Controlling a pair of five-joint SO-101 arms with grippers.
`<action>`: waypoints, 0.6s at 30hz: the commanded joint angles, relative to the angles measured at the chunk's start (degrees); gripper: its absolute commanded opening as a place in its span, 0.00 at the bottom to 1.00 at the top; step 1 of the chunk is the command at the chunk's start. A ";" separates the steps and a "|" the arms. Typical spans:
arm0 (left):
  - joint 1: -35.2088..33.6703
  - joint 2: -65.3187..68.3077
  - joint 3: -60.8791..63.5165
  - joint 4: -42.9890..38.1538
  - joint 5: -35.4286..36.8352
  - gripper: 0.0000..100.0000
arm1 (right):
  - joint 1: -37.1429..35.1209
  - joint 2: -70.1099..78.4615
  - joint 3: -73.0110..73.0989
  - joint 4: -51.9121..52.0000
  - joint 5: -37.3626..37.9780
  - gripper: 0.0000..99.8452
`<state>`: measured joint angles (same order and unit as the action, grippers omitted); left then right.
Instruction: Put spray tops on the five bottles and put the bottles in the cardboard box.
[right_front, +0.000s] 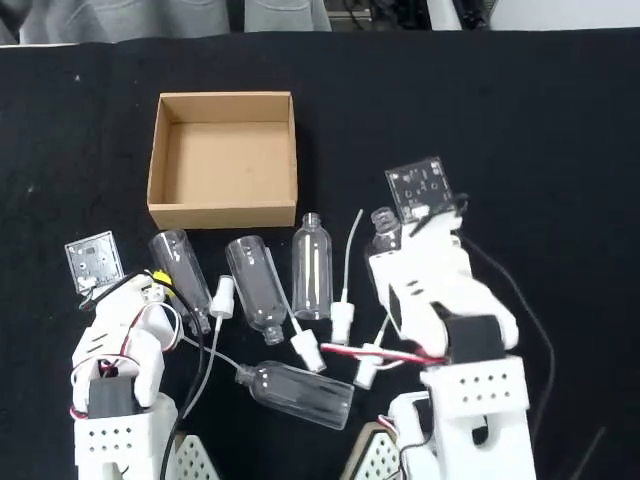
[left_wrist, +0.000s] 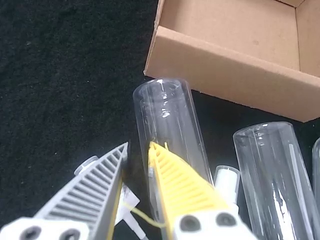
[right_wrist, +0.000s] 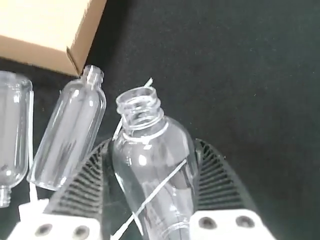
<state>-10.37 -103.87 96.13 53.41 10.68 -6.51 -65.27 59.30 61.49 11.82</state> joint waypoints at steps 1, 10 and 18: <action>-0.57 -0.53 1.27 0.26 -0.62 0.06 | -1.23 -5.85 0.75 -1.76 -0.79 0.07; 0.40 -0.62 -1.36 0.18 -12.57 0.07 | -1.23 -9.10 4.26 -3.69 -0.79 0.07; -1.98 -0.44 -8.75 1.32 -22.77 0.06 | -0.88 -9.27 4.97 -4.66 -2.46 0.07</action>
<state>-12.04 -103.87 93.93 53.41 -10.59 -6.59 -72.75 64.66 58.86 10.95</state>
